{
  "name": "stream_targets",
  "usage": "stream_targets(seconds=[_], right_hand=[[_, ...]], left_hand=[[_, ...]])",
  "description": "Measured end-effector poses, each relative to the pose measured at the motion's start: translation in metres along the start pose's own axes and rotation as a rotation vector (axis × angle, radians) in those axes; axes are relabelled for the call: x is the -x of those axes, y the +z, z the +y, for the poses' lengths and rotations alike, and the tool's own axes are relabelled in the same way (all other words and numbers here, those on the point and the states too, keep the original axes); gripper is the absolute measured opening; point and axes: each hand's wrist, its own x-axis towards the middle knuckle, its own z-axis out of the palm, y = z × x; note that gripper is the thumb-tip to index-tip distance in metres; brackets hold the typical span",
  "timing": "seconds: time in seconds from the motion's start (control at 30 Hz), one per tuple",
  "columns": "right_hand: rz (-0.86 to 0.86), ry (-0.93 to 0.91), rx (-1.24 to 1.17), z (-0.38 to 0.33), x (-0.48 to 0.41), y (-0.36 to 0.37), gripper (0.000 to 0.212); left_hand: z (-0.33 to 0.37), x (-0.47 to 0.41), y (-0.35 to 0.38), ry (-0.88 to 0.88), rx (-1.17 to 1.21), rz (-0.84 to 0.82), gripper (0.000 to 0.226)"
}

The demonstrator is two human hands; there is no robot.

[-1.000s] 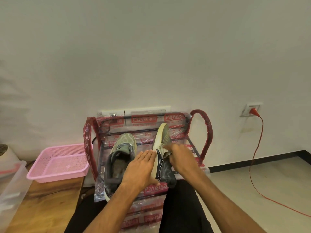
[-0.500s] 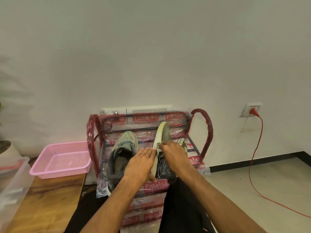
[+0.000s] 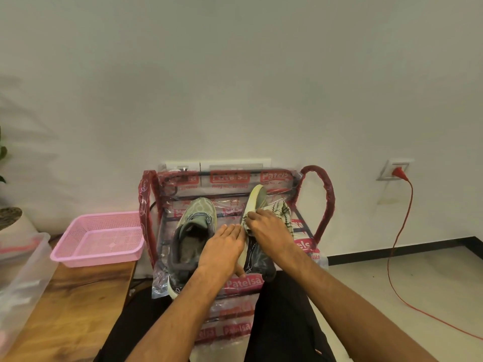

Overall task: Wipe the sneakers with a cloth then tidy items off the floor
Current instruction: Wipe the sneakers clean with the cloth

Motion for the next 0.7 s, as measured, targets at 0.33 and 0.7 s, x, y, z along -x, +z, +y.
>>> stream_targets(seconds=[0.33, 0.7], right_hand=[[-0.039, -0.024, -0.119, -0.006, 0.058, -0.019, 0.045], [0.023, 0.204, -0.198, -0.015, 0.051, -0.007, 0.03]], left_hand=[[0.004, -0.002, 0.003, 0.012, 0.038, 0.022, 0.107], [0.002, -0.001, 0.004, -0.004, 0.046, 0.015, 0.11]])
